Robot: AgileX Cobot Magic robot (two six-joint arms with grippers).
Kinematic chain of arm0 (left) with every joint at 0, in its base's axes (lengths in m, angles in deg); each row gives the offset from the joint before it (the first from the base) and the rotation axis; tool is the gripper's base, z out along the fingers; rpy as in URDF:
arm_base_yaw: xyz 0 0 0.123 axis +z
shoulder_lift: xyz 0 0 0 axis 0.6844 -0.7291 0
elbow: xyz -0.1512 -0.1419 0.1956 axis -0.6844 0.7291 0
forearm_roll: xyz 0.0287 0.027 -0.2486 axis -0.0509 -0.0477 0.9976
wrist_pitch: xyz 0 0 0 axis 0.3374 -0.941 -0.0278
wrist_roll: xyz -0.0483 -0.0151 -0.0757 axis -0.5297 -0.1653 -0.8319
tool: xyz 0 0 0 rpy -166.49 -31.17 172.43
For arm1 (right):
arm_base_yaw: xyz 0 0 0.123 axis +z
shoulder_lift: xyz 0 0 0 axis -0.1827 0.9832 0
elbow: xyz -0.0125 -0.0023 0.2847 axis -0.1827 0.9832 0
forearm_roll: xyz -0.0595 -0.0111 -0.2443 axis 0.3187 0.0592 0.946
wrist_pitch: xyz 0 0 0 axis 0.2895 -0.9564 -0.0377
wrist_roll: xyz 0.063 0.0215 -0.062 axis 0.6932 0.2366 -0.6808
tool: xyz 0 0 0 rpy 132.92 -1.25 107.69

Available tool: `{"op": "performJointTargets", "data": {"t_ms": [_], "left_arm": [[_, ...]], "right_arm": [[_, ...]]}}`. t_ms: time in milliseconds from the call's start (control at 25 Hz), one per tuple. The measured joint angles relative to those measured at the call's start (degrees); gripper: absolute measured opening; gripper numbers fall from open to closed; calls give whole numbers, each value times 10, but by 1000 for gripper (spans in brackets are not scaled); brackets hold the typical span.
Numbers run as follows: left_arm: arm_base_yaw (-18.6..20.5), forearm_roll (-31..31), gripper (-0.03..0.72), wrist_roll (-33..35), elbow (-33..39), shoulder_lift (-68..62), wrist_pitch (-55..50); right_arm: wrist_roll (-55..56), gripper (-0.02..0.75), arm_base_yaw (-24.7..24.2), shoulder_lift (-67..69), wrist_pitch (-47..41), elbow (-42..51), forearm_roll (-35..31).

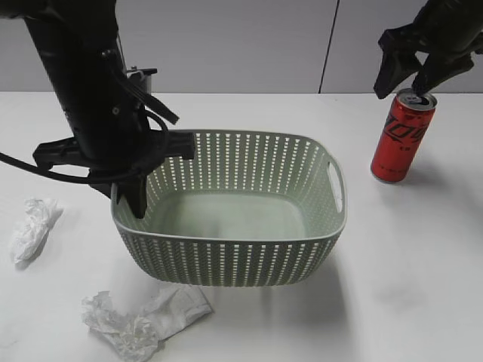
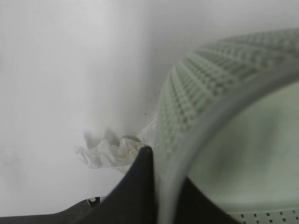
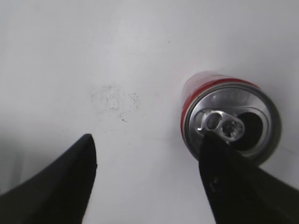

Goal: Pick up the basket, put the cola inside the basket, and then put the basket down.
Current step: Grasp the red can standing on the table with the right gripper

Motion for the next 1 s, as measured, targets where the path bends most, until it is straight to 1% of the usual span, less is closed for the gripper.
{"op": "performJointTargets", "data": {"t_ms": [240, 480, 640, 1000], "left_arm": [[0, -2, -4, 0, 0, 0, 0], [0, -8, -4, 0, 0, 0, 0], [0, -8, -4, 0, 0, 0, 0], [0, -8, -4, 0, 0, 0, 0]], "right_arm": [[3, 520, 0, -89, -12, 8, 0], [3, 520, 0, -227, -13, 65, 0], [3, 520, 0, -326, -13, 136, 0], [3, 520, 0, -534, -11, 375, 3]]}}
